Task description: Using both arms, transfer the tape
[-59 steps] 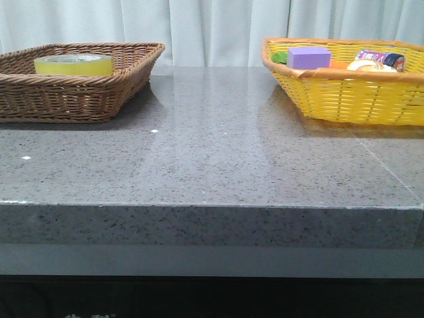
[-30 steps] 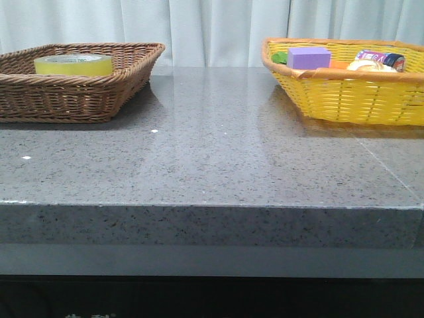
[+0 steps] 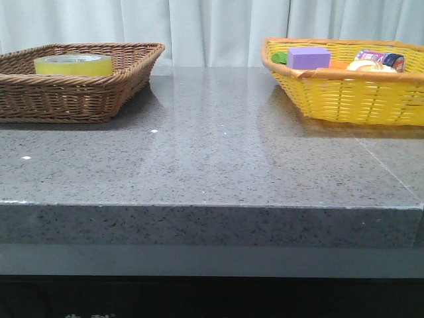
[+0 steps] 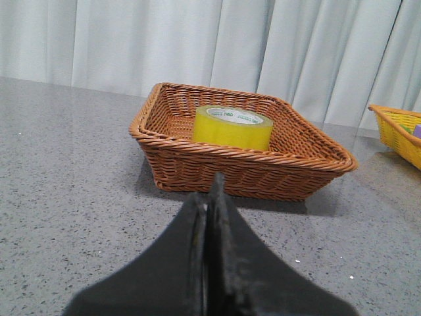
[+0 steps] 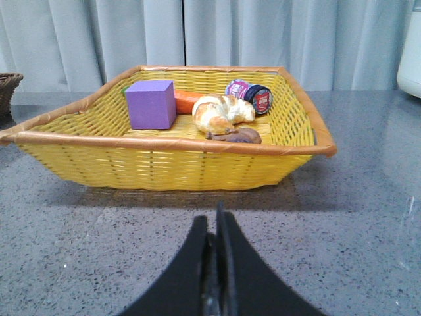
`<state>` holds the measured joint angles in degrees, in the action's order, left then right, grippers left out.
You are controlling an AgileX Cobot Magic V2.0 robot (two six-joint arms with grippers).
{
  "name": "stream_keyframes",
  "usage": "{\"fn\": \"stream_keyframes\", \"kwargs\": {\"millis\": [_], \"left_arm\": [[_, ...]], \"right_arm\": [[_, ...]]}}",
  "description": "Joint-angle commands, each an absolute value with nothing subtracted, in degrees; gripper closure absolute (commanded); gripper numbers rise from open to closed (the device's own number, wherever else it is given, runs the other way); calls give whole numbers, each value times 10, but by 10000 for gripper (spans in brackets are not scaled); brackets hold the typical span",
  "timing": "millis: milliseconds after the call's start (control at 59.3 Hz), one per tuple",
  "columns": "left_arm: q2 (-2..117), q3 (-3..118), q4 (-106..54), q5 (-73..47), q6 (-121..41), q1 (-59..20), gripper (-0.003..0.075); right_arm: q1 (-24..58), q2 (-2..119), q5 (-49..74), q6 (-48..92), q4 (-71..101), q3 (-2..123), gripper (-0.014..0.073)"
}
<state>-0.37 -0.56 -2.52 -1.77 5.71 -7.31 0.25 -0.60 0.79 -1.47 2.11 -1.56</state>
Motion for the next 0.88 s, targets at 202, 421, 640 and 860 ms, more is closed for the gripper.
{"fn": "stream_keyframes", "kwargs": {"millis": [202,421,640,860], "left_arm": [[-14,-27,-25,33,61,-72,740],[-14,-27,-25,33,61,-72,740],[-14,-27,-25,33,61,-72,740],[-14,-27,-25,33,61,-72,740]], "right_arm": [[0,-21,-74,-10,23,-1,660],[0,-21,-68,-10,23,-1,660],[0,-21,-68,-10,23,-1,660],[0,-21,-68,-10,23,-1,660]]}}
